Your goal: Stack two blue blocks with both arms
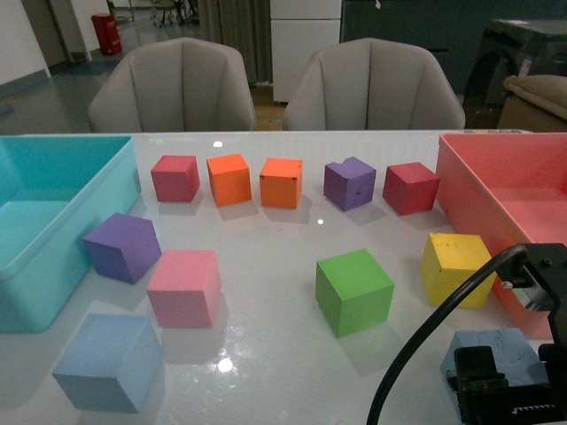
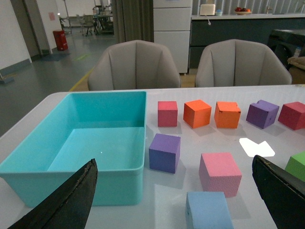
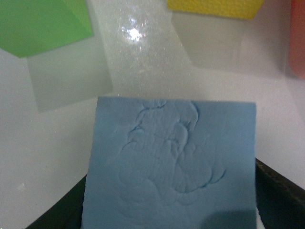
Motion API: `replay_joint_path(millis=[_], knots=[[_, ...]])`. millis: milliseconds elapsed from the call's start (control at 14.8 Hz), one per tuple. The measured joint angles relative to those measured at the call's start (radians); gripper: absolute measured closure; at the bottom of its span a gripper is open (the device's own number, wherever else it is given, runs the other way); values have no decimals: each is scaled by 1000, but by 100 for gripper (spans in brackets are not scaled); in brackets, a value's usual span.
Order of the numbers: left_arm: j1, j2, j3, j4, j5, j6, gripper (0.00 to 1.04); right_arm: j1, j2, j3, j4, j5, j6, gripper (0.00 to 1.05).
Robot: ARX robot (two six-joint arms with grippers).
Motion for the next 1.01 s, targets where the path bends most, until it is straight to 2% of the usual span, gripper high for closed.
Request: replay_joint_path(millis=[135, 202, 472, 674, 944, 1011], knots=[[0, 0, 0, 0, 0, 0, 7, -2, -33, -32, -10, 0, -1, 38], [0, 0, 0, 0, 0, 0, 7, -20, -166, -44, -62, 0, -8, 53], [0, 0, 0, 0, 0, 0, 7, 18, -326, 51, -182, -4, -8, 55], [0, 0, 0, 0, 0, 0, 7, 85, -167, 323, -225, 7, -8, 55], [0, 0, 0, 0, 0, 0, 7, 132, 170, 753, -367, -11, -9, 56], [0, 0, 0, 0, 0, 0, 7, 146, 296, 930, -431, -31, -33, 56]])
